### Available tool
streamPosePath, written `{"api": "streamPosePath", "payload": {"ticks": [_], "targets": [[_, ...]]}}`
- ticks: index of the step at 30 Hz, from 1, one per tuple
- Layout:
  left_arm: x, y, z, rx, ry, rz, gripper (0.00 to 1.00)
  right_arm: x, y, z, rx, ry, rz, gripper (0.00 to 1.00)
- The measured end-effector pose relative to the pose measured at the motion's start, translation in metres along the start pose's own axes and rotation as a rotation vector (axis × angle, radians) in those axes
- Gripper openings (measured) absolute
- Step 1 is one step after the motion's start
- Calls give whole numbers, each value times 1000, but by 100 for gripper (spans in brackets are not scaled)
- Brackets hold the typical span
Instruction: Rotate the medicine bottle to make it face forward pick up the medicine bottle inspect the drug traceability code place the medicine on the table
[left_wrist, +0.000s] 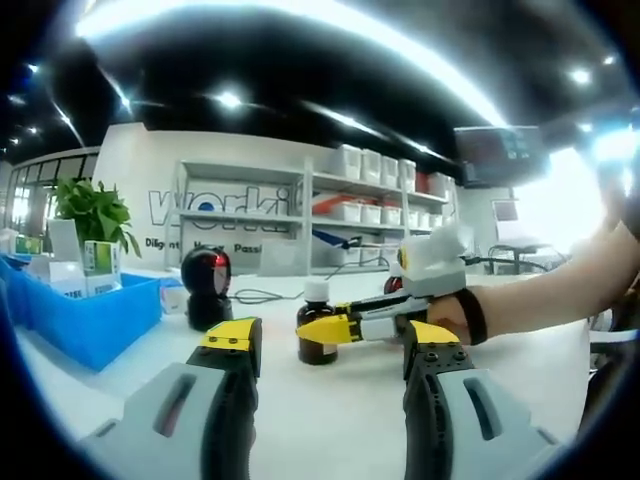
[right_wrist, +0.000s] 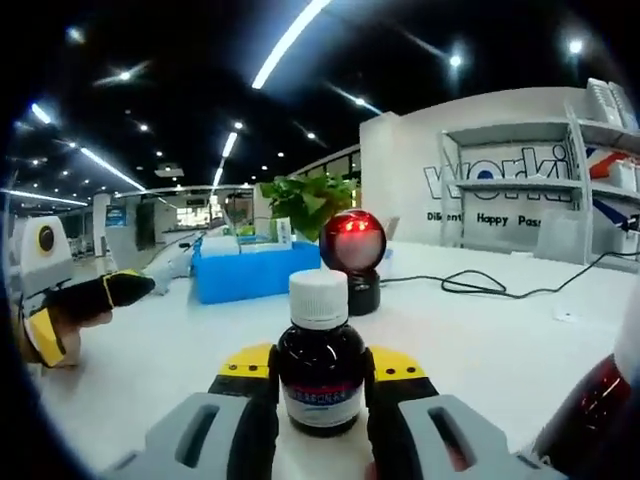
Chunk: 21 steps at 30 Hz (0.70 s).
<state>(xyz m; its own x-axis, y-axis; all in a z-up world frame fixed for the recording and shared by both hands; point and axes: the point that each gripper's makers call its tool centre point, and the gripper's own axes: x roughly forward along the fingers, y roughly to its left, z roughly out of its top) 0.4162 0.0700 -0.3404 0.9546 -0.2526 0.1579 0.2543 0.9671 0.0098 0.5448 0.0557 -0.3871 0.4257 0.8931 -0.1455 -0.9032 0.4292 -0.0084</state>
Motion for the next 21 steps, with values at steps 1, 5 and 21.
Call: {"api": "streamPosePath", "payload": {"ticks": [1, 5, 21], "targets": [[0, 0, 0, 0, 0, -1, 48, 0, 1, 0, -5, -1, -5, 29], [0, -1, 0, 4, 2, -5, 48, -4, 6, 1, -4, 6, -68, 28], [-1, 2, 1, -4, -7, 8, 48, -8, -9, -2, 50, 18, -418, 28]]}}
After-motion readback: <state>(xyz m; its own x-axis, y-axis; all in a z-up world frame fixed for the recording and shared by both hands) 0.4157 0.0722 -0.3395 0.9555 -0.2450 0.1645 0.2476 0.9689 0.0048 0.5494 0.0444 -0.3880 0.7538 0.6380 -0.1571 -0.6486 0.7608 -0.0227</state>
